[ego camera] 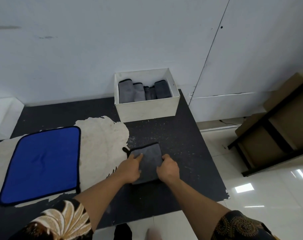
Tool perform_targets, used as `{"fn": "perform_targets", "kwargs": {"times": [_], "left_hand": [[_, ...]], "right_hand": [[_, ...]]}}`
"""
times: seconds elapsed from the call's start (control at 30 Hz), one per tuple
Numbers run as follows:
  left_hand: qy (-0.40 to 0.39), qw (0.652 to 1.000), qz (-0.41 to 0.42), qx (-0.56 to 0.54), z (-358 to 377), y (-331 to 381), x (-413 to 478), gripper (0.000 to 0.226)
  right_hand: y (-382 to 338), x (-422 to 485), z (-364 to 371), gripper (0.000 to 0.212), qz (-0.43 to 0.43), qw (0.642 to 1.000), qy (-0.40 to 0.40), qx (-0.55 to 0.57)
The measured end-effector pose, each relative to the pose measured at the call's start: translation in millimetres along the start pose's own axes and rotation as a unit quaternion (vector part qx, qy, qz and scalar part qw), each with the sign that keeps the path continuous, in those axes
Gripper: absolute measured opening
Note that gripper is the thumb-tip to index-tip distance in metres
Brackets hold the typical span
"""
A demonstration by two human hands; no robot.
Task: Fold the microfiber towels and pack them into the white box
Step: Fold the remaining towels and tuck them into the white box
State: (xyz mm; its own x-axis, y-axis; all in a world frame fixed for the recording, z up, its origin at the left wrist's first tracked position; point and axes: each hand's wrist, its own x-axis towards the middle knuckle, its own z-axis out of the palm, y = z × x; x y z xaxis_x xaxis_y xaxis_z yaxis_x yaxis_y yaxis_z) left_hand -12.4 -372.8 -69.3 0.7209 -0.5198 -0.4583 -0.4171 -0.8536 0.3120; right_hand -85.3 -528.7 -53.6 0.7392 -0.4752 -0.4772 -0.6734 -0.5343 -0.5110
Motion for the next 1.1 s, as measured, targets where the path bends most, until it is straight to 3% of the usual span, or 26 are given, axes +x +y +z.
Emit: {"fn": "perform_targets", "kwargs": {"times": [0.07, 0.2, 0.27, 0.33, 0.5, 0.63, 0.73, 0.97, 1.1], "left_hand": [[0.036, 0.982, -0.063, -0.173, -6.7, 4.9, 4.2, 0.052], [0.037, 0.860, -0.170, -0.480, -19.7, 19.2, 6.1, 0.047], [0.015, 0.809, -0.190, -0.556, -27.5, 23.2, 6.1, 0.057], [0.000, 0.796, -0.201, -0.571, -30.1, 22.5, 7.4, 0.058], [0.097, 0.847, -0.247, -0.460, -21.9, 6.6, 12.3, 0.026], [0.127, 0.865, -0.241, -0.421, -21.0, -7.0, 7.7, 0.030], [0.116, 0.903, -0.215, -0.353, -23.3, -17.2, 4.4, 0.028], [0.031, 0.948, -0.169, -0.267, -30.1, -20.8, 6.6, 0.038], [0.061, 0.947, -0.156, -0.276, -24.1, -23.1, 0.4, 0.044]], "right_hand": [[-4.4, -5.8, -2.2, 0.041, -0.036, 0.999, 0.021, -0.009], [-13.7, -22.2, 0.3, 0.037, -0.147, 0.986, 0.072, -0.038], [-17.3, -29.7, 7.3, 0.031, -0.211, 0.972, 0.083, -0.054], [-19.7, -36.3, 17.3, 0.034, -0.267, 0.958, 0.074, -0.075], [-17.4, -45.6, 35.2, 0.039, -0.354, 0.912, 0.089, -0.187], [-16.0, -47.9, 41.4, 0.038, -0.364, 0.898, 0.081, -0.234], [-15.4, -51.0, 49.8, 0.031, -0.381, 0.886, 0.054, -0.258], [-11.8, -49.7, 61.5, 0.035, -0.348, 0.896, 0.022, -0.274], [-13.3, -52.6, 63.7, 0.032, -0.336, 0.912, 0.068, -0.227]]}}
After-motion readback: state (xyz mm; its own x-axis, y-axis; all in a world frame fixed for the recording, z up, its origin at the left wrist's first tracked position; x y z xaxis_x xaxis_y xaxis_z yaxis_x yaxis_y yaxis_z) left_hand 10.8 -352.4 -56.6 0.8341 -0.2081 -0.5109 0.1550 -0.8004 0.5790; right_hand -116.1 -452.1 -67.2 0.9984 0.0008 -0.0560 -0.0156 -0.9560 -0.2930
